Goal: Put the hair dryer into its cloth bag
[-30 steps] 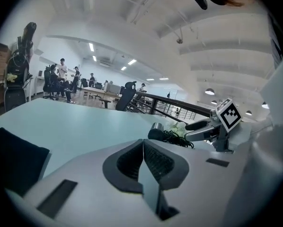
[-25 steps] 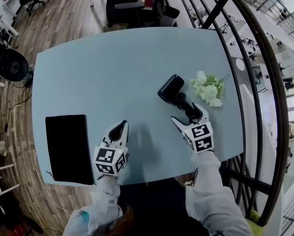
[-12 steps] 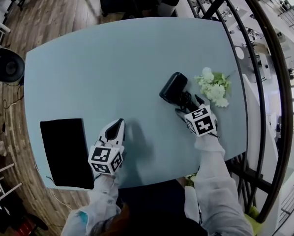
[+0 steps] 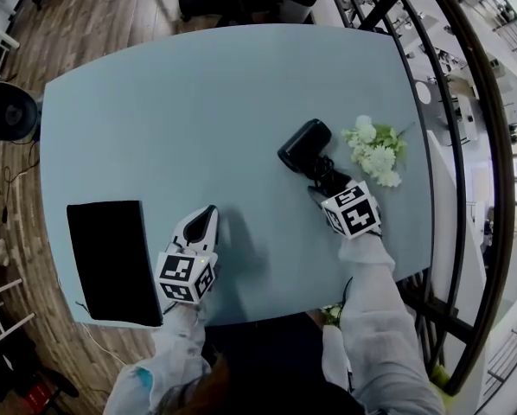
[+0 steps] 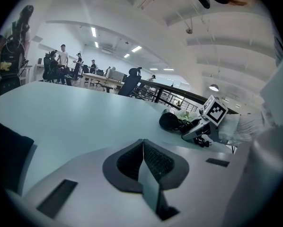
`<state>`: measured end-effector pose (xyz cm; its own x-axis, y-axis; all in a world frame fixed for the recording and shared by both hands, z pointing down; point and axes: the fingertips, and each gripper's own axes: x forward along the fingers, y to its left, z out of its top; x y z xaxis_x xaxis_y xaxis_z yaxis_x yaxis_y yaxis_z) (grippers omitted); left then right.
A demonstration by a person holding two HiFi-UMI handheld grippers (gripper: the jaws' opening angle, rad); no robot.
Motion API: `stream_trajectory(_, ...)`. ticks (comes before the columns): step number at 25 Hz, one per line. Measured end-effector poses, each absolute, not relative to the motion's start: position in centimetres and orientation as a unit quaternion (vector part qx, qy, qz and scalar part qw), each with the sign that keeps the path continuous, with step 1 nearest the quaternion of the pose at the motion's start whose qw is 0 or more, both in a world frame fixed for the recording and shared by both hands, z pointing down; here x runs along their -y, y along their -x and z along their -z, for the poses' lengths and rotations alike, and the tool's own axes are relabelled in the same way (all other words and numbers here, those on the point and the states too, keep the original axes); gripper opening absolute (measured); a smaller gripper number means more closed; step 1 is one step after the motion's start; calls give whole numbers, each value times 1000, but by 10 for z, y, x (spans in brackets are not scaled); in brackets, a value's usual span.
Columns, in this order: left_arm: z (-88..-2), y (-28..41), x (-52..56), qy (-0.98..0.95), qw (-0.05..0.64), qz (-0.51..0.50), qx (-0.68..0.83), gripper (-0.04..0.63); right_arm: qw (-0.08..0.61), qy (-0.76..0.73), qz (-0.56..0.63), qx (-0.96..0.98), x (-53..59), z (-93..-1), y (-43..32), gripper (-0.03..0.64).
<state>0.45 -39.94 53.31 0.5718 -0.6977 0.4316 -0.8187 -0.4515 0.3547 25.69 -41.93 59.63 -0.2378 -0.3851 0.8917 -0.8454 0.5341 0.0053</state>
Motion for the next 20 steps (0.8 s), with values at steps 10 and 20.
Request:
stream_trajectory(10, -518, -1, 376, -838, 251, -110, 472, 17, 455, -456, -189, 741, 413, -584, -256, 210)
stream_trajectory(20, -501, 13, 338, -829, 233, -105, 497, 17, 438, -459, -181, 751, 372, -567, -249, 209)
